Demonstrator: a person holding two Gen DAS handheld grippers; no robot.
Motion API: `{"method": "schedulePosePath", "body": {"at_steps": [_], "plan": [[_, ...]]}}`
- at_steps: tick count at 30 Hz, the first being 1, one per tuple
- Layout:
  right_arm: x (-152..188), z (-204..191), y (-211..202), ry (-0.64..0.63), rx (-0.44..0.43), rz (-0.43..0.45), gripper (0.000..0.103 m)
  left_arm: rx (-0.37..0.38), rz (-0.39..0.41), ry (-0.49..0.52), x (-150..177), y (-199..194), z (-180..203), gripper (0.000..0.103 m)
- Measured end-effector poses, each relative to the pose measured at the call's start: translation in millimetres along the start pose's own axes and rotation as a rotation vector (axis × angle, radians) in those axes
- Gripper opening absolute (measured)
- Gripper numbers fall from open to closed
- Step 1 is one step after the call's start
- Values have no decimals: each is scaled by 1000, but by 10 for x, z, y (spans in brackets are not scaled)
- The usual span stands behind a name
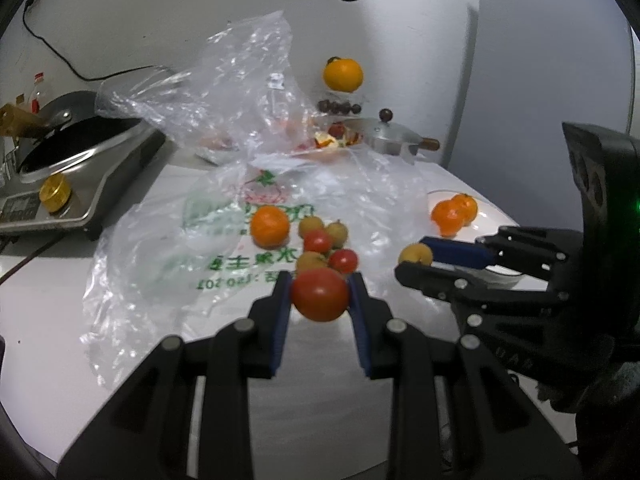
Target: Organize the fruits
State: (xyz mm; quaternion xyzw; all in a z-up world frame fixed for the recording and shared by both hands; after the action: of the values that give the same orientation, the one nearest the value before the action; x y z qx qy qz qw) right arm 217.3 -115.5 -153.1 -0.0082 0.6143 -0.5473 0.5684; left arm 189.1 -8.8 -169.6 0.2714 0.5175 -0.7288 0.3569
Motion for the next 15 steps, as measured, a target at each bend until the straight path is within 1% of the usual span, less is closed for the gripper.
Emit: {"method": "schedulePosePath", "body": {"at_steps": [7, 15], "plan": [[116, 191, -174, 36, 5, 38, 29, 6, 7, 42, 9, 26, 317, 29], [289, 450, -311, 77, 28, 56, 29, 24, -12, 79, 34, 157, 634, 29]]}}
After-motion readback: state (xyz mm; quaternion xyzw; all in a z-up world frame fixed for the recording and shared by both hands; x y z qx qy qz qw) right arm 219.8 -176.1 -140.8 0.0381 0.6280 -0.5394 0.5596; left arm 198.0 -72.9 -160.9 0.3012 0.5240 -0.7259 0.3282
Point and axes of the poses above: each gripper's, at about its wrist camera, not at the fingertips, and y roughly the way its jaws point, z to its right, x to its underside, the point moved 4 cm from there along y, roughly the way its jaws point, and after that the axes turned 14 degrees about -y, right-handed, at the moved point
